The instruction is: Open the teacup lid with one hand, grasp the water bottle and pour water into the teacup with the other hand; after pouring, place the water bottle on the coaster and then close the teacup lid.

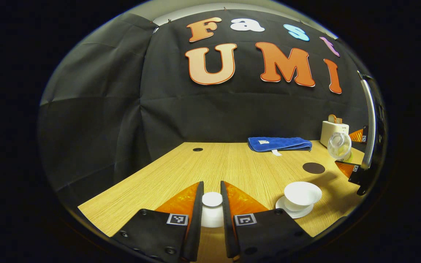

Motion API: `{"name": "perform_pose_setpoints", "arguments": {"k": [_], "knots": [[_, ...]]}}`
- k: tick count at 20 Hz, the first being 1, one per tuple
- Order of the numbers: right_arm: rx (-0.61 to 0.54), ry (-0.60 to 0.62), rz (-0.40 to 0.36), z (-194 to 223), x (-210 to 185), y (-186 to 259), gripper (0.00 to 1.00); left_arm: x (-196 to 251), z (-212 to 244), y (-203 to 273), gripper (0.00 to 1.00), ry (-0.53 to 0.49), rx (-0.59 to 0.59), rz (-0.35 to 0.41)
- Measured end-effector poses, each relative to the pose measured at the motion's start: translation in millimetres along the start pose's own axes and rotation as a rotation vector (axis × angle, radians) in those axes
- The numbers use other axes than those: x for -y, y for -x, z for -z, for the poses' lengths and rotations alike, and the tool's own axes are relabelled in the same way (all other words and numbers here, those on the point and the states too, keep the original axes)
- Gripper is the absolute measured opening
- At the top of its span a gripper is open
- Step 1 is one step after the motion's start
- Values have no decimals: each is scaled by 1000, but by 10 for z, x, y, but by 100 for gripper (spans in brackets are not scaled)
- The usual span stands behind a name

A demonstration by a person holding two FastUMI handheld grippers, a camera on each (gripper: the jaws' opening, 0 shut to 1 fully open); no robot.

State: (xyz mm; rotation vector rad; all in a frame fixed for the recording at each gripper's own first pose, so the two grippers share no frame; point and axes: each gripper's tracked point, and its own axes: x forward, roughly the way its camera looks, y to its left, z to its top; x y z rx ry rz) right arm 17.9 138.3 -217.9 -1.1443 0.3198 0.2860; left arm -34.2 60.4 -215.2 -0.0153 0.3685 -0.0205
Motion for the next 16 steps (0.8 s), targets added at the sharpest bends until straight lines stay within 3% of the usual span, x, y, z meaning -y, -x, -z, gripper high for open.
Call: {"name": "perform_pose_setpoints", "arguments": {"k": [9, 13, 16], "knots": [[70, 313, 89, -105, -80, -18, 63, -192, 87, 62, 32, 4, -7, -17], [105, 487, 198, -251, 181, -56, 63, -258, 110, 85, 32, 9, -8, -20], [115, 521, 212, -256, 184, -98, 63, -282, 134, 88, 32, 16, -6, -19]]}}
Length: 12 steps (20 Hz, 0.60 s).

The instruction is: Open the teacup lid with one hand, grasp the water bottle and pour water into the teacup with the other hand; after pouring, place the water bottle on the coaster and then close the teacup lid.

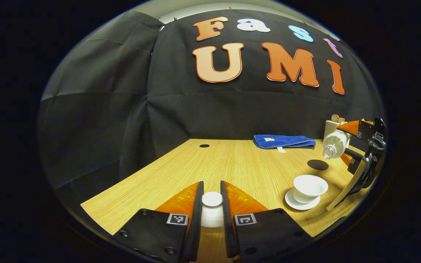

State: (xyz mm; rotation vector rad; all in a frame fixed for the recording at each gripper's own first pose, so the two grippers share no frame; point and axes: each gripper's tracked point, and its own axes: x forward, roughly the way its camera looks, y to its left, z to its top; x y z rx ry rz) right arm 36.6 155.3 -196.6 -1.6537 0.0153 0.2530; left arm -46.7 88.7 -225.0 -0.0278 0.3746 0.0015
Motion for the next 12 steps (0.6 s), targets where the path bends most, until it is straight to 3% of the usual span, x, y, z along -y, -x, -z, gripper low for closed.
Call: {"name": "perform_pose_setpoints", "arguments": {"k": [7, 12], "knots": [[13, 59, 39, 22, 66, -51, 63, -75, 34, 24, 32, -2, -2, -11], [11, 116, 109, 60, 239, -78, 63, -71, 43, 30, 32, -8, -5, -8]]}}
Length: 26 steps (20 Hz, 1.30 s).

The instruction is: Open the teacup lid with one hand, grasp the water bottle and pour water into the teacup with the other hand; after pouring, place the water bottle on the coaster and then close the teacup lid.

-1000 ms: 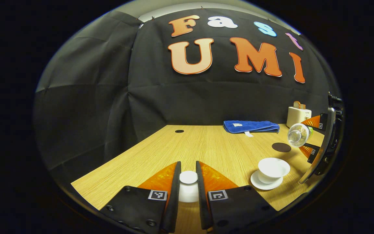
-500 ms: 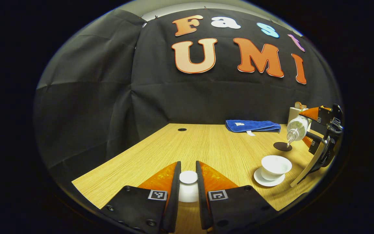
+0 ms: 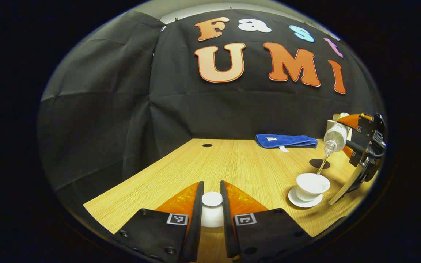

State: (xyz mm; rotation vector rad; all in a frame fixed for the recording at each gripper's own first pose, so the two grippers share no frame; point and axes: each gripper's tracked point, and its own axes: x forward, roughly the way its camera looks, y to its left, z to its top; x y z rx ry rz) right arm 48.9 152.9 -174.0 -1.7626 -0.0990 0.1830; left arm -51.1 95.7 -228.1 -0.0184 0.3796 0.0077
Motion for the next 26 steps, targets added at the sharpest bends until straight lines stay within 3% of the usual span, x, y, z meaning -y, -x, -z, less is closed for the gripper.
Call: {"name": "perform_pose_setpoints", "arguments": {"k": [17, 20, 22, 26], "knots": [[88, 166, 197, -84, 540, -53, 63, -85, -75, 78, 32, -5, 16, -6], [105, 183, 172, -144, 470, -69, 62, -91, -74, 85, 31, -4, 15, -6], [124, 212, 193, -184, 499, -64, 65, -91, -97, 104, 32, -3, 21, -7], [147, 250, 202, -239, 492, -82, 62, -102, -121, 101, 31, -7, 27, -6]]}}
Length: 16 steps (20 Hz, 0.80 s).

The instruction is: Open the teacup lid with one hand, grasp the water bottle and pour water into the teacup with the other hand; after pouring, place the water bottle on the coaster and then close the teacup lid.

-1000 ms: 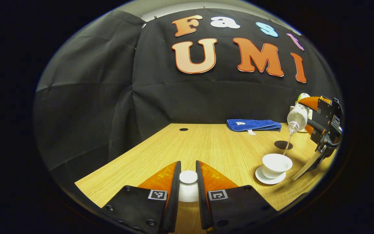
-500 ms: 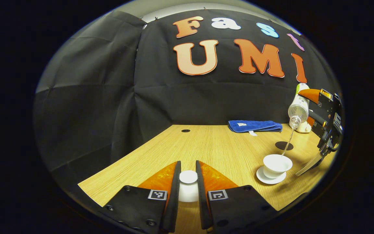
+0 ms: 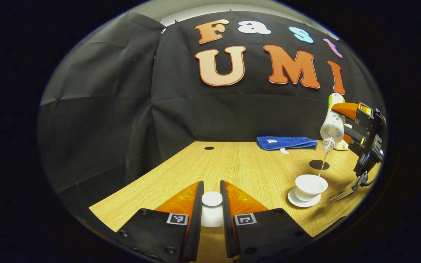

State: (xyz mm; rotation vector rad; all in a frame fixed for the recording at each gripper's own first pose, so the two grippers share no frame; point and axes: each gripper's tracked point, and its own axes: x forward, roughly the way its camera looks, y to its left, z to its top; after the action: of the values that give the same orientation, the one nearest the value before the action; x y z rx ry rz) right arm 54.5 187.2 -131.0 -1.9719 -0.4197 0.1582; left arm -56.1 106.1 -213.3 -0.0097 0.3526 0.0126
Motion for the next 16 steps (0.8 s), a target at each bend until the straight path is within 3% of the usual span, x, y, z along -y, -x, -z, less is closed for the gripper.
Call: {"name": "perform_pose_setpoints", "arguments": {"k": [16], "knots": [[78, 51, 33, -186, 69, -77, 63, 1, 25, -2, 32, 0, -7, -2]]}}
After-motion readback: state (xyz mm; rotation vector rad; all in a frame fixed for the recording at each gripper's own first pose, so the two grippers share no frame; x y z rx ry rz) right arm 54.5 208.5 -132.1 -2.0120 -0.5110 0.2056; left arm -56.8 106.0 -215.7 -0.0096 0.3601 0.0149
